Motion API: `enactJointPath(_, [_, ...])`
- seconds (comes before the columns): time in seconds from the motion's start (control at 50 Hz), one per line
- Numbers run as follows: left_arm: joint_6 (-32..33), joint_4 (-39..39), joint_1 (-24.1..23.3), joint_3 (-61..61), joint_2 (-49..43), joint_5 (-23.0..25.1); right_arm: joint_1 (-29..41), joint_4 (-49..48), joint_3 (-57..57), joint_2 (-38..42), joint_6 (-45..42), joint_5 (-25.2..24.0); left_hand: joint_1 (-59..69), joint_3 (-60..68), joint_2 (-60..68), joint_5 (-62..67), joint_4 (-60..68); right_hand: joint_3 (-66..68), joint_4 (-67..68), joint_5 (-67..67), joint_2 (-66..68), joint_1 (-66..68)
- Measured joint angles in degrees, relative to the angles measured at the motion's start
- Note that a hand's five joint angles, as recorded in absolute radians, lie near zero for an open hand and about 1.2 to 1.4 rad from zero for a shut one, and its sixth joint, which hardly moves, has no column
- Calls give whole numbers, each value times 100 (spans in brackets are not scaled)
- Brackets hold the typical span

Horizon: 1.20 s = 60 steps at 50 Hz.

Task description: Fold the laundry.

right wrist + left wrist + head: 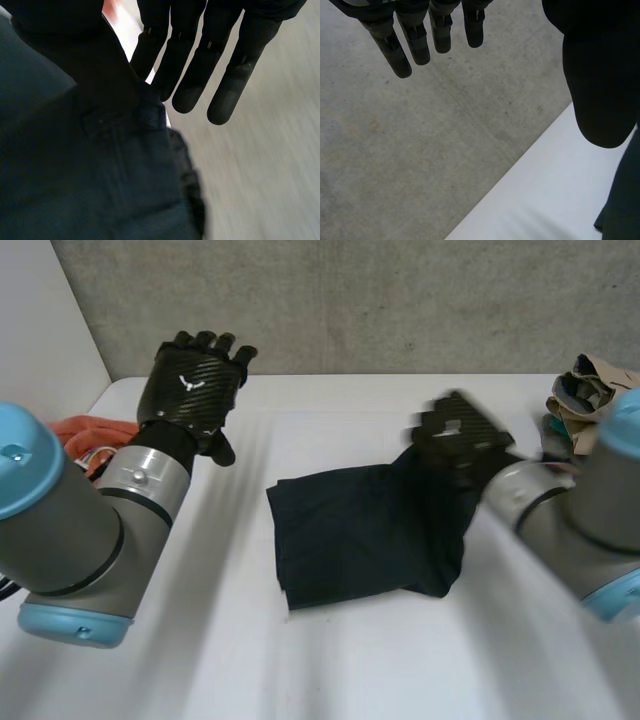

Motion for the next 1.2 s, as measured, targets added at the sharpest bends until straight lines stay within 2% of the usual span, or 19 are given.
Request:
enactJointPath(0.06, [-42,1,73,-92,153,1,645,-252,-37,178,40,-724,0,0,0,0,0,0,0,0,18,32])
enactJointPath(0.1, [-58,2,92,-114,188,1,784,-302,-46,240,47,-885,0,0,0,0,0,0,0,0,19,34])
enactJointPath(0.14, [-171,0,169,-202,289,5,1256,-402,-99,602,44,-1362,0,0,0,0,0,0,0,0,19,34])
enactJointPath(0.2, [-338,-5,242,-297,355,9,1650,-426,-210,1013,35,-1559,0,0,0,0,0,0,0,0,19,34])
enactJointPath(0.24, [-456,-7,283,-361,379,17,1863,-417,-329,1260,55,-1491,0,0,0,0,0,-51,-52,-40,-84,-44])
enactJointPath(0.28, [-521,-7,306,-395,386,22,1956,-410,-411,1349,115,-1346,0,0,0,0,0,-1689,-1697,-1685,-1712,-1544])
enactJointPath(0.3, [-532,-6,310,-400,386,24,1969,-409,-425,1357,131,-1313,0,0,0,0,0,-2156,-2160,-2034,-2199,-1980])
enactJointPath(0.32, [-557,-4,322,-402,384,27,1995,-405,-470,1355,257,-1184,0,0,0,0,0,-3480,-3561,-3534,-3608,-3194])
enactJointPath(0.4, [-583,4,337,-319,376,28,1946,-417,-516,1094,955,-906,0,0,0,0,0,-5447,-5478,-5330,-5467,-4878])
enactJointPath(0.44, [-590,6,330,-220,369,19,1883,-430,-508,834,1574,-765,0,0,0,1,0,-5606,-5643,-5394,-5604,-4934])
enactJointPath(0.46, [-590,6,330,-220,369,19,1883,-430,-508,834,1574,-765,0,0,0,1,0,-5606,-5643,-5394,-5604,-4934])
enactJointPath(0.48, [-624,-3,294,-11,340,3,1735,-426,-497,436,2600,-539,0,0,0,0,0,-5611,-5652,-5395,-5606,-4934])
enactJointPath(0.5, [-652,-15,269,97,318,-5,1647,-407,-498,260,3076,-427,0,0,0,0,0,-5611,-5652,-5394,-5606,-4934])
enactJointPath(0.6, [-1064,-299,-26,659,-27,-31,1003,97,-662,-76,4283,16,0,0,0,0,0,-5611,-5652,-5395,-5606,-4934])
enactJointPath(0.66, [-1401,-751,-331,1075,-438,-57,631,703,-1002,72,4539,166,0,0,0,0,0,-5611,-5652,-5394,-5606,-4934])
enactJointPath(0.8, [-1872,-1771,-942,1732,-1513,-441,344,1960,-2065,1089,4250,109,0,0,0,0,0,-5611,-5652,-5394,-5606,-4934])
enactJointPath(0.96, [-1926,-2111,-1208,1764,-2447,-1292,342,2443,-2680,2241,3578,-105,0,0,0,0,0,-5611,-5652,-5395,-5606,-4934])
enactJointPath(1.08, [-1888,-2088,-1156,1591,-2586,-1391,352,2405,-2699,2645,2901,52,0,0,0,0,0,-5611,-5652,-5394,-5662,-5036])
enactJointPath(1.2, [-1878,-2083,-1084,1574,-2431,-1290,404,2346,-2592,2445,2341,413,19,0,0,0,0,-5611,-5652,-5396,-5746,-5166])
